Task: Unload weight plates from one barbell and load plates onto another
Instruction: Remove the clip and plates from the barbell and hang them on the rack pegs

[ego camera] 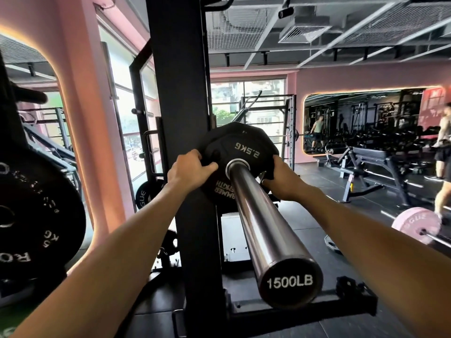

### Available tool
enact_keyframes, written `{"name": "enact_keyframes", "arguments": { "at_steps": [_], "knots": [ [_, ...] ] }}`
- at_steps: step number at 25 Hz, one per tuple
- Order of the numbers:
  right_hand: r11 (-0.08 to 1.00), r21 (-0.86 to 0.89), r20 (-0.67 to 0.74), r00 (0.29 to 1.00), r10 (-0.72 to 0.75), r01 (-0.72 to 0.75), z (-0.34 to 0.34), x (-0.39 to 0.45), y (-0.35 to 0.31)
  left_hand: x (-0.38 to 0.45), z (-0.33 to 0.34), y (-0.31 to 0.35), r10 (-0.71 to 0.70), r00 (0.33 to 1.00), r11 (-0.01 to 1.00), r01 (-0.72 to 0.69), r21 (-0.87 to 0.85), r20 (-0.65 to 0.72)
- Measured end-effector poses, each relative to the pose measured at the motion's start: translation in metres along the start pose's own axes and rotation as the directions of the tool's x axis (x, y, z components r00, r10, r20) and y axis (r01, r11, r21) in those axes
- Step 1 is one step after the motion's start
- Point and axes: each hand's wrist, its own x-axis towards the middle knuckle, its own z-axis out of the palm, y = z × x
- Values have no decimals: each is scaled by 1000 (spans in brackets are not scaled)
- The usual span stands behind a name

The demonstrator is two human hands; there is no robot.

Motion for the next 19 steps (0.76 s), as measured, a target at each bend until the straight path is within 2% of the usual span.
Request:
{"name": "enact_keyframes", "arguments": {
  "at_steps": [5, 9, 15, 19],
  "knots": [
    [993, -115, -139, 990, 10, -26, 0, 13, -11, 17, -4, 15, 55, 995, 993, -63, 101, 78],
    [991, -131, -202, 979, -29, 2, 1, 16, -12, 14, 6, 17, 2, 998, 993, -10, 121, 63],
    [999, -27, -184, 983, -23, 19, -4, 1, -22, 1, 2, 9, -24, 996, 998, 18, 68, 84],
    [999, -35, -135, 990, -38, 34, -22, -28, -25, -24, -12, 17, -42, 994, 998, 47, -47, 97]
  ]
}}
